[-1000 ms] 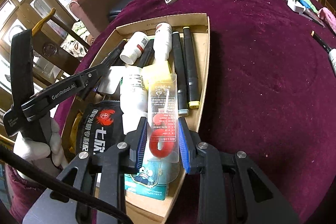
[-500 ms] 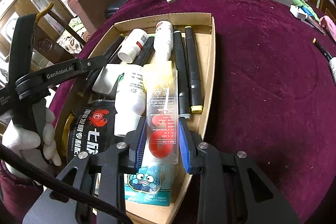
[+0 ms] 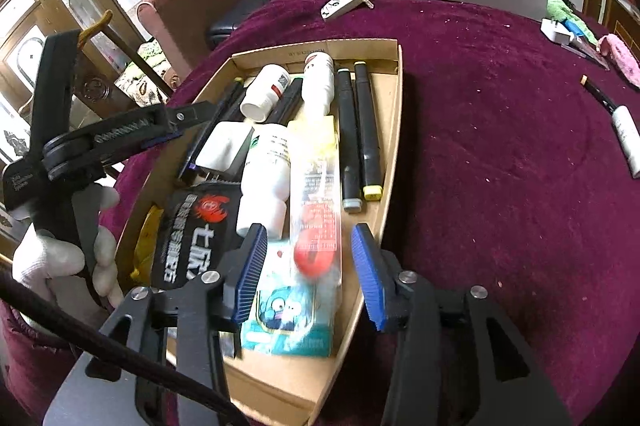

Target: Organize objects

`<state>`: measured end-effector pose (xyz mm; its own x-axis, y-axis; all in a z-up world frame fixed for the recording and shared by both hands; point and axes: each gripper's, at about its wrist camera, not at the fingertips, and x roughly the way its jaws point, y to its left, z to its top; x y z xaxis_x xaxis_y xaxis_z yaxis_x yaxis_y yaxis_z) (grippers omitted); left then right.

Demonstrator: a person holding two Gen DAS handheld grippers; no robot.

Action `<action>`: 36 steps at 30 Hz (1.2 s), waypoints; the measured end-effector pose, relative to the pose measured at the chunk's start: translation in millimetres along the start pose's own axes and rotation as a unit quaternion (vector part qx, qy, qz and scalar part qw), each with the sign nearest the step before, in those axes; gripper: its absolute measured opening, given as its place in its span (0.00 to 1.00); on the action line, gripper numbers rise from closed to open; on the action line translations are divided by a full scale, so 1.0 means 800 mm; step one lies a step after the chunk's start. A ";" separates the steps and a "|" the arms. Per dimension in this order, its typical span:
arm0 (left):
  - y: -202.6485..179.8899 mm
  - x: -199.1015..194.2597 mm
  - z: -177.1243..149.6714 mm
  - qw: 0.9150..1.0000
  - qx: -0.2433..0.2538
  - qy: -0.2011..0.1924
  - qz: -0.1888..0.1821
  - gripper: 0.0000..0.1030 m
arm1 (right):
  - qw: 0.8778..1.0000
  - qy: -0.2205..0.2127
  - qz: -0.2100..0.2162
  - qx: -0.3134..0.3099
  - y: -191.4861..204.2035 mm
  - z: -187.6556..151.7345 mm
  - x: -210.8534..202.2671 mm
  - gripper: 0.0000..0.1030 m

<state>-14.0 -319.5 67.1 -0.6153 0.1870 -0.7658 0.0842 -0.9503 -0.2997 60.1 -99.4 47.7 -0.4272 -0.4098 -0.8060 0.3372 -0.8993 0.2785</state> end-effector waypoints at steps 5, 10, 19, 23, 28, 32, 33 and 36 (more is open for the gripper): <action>-0.009 -0.036 -0.012 0.999 0.009 -0.032 0.005 0.55 | 1.000 -0.010 0.017 0.013 -0.003 -0.016 -0.013 0.42; -0.031 -0.078 -0.033 0.996 0.039 -0.073 0.009 0.60 | 0.999 -0.021 0.018 0.020 -0.001 -0.029 -0.028 0.50; -0.089 -0.127 -0.077 0.987 0.097 -0.128 0.021 0.62 | 0.999 -0.037 0.021 0.033 -0.011 -0.049 -0.049 0.50; -0.114 -0.146 -0.095 0.978 0.119 -0.163 0.044 0.67 | 0.998 -0.044 0.021 0.041 -0.021 -0.056 -0.058 0.50; -0.133 -0.177 -0.114 0.966 0.125 -0.217 0.065 0.76 | 0.997 -0.057 0.021 0.053 -0.036 -0.064 -0.072 0.54; -0.143 -0.197 -0.123 0.959 0.129 -0.242 0.070 0.92 | 0.996 -0.067 0.018 0.056 -0.046 -0.069 -0.080 0.54; -0.146 -0.202 -0.126 0.956 0.132 -0.249 0.076 0.92 | 0.996 -0.069 0.016 0.056 -0.047 -0.071 -0.082 0.54; -0.156 -0.209 -0.134 0.949 0.143 -0.264 0.100 0.93 | 0.995 -0.076 0.017 0.060 -0.052 -0.074 -0.086 0.56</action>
<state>162.5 -205.2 171.8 -0.9222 -0.0836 -0.3776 0.0714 -0.9964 0.0463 125.3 -24.8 61.0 -0.5419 -0.4510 -0.7091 0.2559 -0.8923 0.3720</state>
